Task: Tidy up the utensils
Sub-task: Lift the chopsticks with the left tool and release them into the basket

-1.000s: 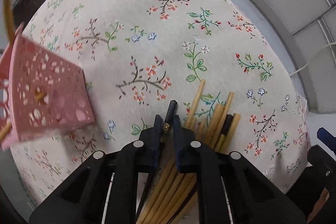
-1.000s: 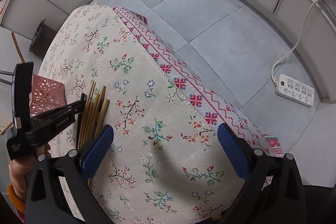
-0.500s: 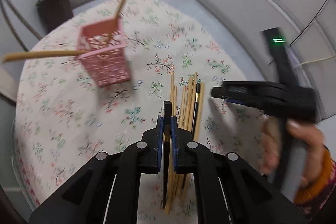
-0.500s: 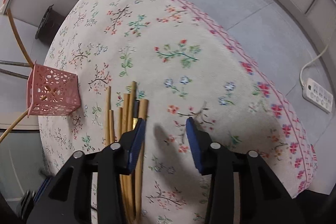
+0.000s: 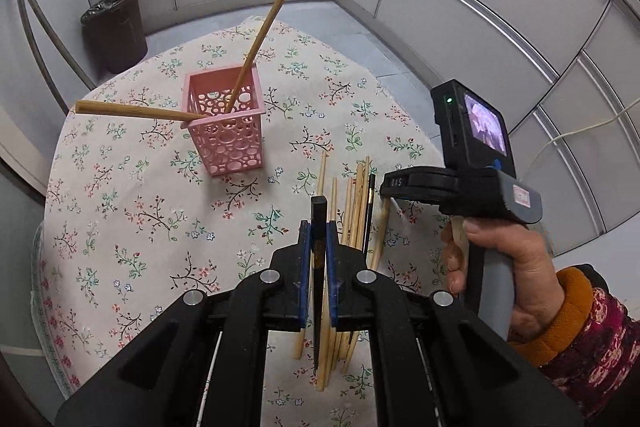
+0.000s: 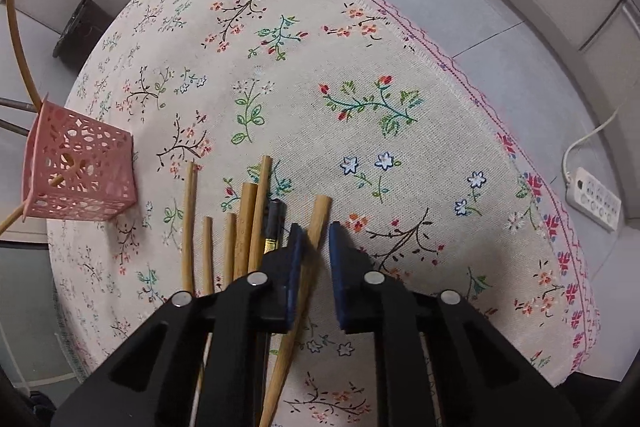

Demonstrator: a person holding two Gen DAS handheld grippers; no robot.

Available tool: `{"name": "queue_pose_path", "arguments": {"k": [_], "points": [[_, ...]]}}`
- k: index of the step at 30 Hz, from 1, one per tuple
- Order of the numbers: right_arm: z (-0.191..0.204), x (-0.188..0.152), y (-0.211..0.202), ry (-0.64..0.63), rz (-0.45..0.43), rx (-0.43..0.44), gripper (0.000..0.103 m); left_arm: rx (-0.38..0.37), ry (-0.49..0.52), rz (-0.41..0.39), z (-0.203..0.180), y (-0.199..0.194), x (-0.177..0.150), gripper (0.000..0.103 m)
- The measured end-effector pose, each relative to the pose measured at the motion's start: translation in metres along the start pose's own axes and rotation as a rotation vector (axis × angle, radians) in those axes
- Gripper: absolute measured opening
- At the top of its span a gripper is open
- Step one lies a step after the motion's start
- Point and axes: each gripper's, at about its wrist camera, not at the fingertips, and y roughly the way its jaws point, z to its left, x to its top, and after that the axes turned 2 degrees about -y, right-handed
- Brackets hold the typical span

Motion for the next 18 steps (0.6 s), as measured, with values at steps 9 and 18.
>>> {"name": "queue_pose_path", "arguments": {"k": [9,18], "points": [[-0.01,-0.005,-0.004,-0.001,-0.024,0.136,0.008,0.016,-0.003,-0.045,-0.002,-0.017,-0.004,0.007],[-0.005,-0.047,-0.134,-0.183,-0.273,0.248,0.007,0.012,-0.056,-0.211,0.012,-0.077,-0.007,0.006]]}}
